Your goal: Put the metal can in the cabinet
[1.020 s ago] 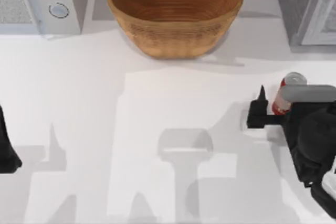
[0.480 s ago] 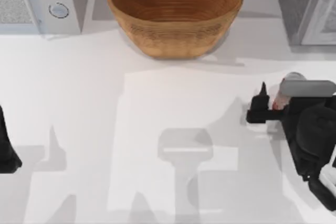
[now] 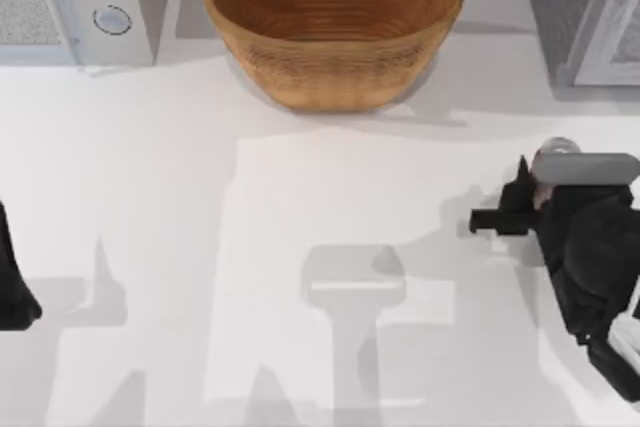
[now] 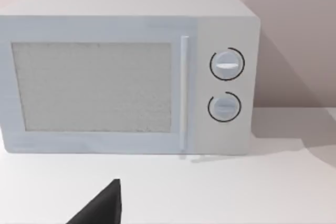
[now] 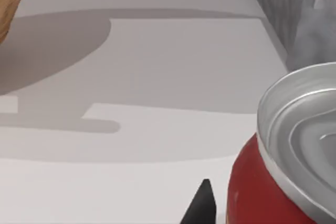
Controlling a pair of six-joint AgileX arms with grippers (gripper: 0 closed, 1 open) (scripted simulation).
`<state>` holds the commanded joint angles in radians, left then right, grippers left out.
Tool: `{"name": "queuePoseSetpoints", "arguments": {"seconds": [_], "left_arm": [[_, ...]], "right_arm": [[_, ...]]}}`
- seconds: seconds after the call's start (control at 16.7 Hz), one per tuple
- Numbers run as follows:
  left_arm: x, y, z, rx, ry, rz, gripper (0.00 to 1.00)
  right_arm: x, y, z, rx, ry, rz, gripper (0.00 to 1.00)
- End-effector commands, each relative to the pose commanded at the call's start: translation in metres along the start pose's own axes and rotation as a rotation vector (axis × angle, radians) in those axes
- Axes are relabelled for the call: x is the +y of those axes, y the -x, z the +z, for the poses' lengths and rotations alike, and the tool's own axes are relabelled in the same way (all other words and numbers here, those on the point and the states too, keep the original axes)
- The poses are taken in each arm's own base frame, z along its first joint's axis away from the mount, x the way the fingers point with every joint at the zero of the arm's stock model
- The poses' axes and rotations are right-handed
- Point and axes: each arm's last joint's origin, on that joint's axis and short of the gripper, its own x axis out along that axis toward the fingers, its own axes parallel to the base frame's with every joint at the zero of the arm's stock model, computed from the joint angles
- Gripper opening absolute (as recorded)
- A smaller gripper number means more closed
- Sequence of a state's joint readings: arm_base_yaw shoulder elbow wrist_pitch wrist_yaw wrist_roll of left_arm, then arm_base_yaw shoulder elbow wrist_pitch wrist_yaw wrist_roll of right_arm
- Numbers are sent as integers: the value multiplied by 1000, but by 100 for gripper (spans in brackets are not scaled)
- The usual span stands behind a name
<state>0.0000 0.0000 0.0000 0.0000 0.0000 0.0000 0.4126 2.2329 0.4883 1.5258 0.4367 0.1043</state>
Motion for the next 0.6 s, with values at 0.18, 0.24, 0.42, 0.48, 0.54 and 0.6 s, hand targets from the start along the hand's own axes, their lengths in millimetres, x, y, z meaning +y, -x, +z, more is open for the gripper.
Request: {"name": "queuePoseSetpoints", "arguments": {"seconds": [0.18,0.24,0.42,0.48,0.54,0.6], "left_arm": [[0,0,0,0,0,0,100],[0,0,0,0,0,0,100],[0,0,0,0,0,0,100],[0,0,0,0,0,0,100],[0,0,0,0,0,0,100],[0,0,0,0,0,0,100]], "right_arm": [[0,0,0,0,0,0,0],[0,0,0,0,0,0,0],[0,0,0,0,0,0,0],[0,0,0,0,0,0,0],[0,0,0,0,0,0,0],[0,0,0,0,0,0,0]]}}
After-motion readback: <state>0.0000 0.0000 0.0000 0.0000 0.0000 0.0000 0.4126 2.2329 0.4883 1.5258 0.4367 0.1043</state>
